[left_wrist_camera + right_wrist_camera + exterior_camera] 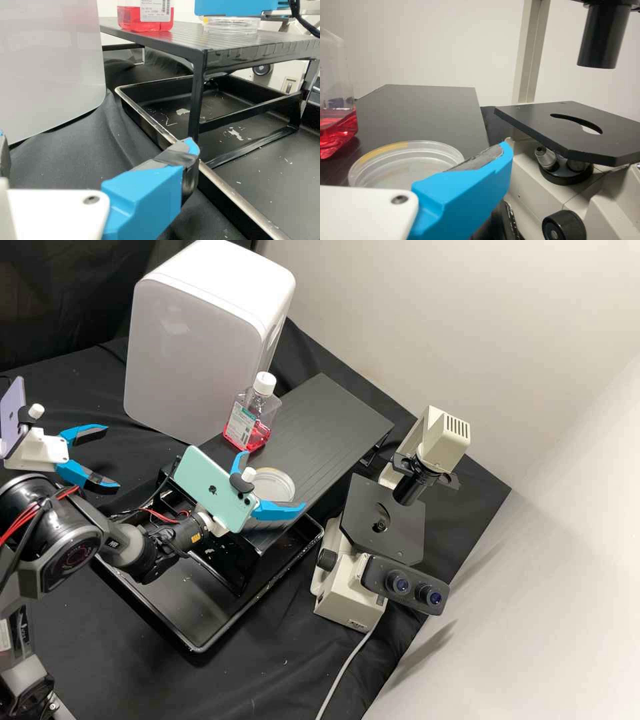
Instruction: Remove the lid from the petri dish
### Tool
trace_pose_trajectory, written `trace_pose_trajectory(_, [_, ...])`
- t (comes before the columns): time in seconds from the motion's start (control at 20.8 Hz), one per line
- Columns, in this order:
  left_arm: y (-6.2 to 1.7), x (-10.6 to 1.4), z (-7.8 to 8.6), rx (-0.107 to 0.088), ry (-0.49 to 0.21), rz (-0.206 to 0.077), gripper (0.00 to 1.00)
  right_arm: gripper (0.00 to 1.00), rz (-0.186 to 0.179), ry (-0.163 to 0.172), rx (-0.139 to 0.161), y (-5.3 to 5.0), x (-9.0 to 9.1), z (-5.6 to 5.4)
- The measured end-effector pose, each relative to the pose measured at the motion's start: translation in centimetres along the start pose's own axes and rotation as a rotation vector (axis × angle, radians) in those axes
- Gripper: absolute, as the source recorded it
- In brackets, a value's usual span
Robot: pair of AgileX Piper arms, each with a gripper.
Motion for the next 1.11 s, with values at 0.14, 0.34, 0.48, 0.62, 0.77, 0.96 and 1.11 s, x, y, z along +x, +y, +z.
trace_pose_trajectory(0.14, [0.00, 0.00, 0.00, 0.000, 0.000, 0.000, 1.00, 0.00, 0.000, 0.000, 0.000, 0.00, 0.00, 0.00])
trace_pose_trajectory(0.34, [0.00, 0.00, 0.00, 0.000, 0.000, 0.000, 1.00, 0.00, -0.003, -0.003, 0.000, -0.07, -0.10, 0.08])
trace_pose_trajectory(0.48, [-0.12, 0.03, -0.04, 0.001, 0.002, -0.005, 1.00, 0.00, -0.003, -0.003, 0.000, -0.07, -0.10, 0.08])
trace_pose_trajectory(0.62, [-0.14, 0.03, -0.04, 0.002, 0.002, -0.005, 1.00, 0.00, -0.003, -0.003, 0.000, -0.07, -0.10, 0.08])
trace_pose_trajectory(0.77, [-0.14, 0.03, -0.04, 0.002, 0.002, -0.005, 1.00, 0.00, -0.003, -0.003, 0.000, -0.07, -0.10, 0.08])
trace_pose_trajectory(0.96, [-0.14, 0.03, -0.04, 0.002, 0.002, -0.005, 1.00, 0.00, -0.003, -0.003, 0.000, -0.07, -0.10, 0.08])
trace_pose_trajectory(1.11, [-0.14, 0.03, -0.04, 0.002, 0.002, -0.005, 1.00, 0.00, -0.003, -0.003, 0.000, -0.07, -0.10, 0.08])
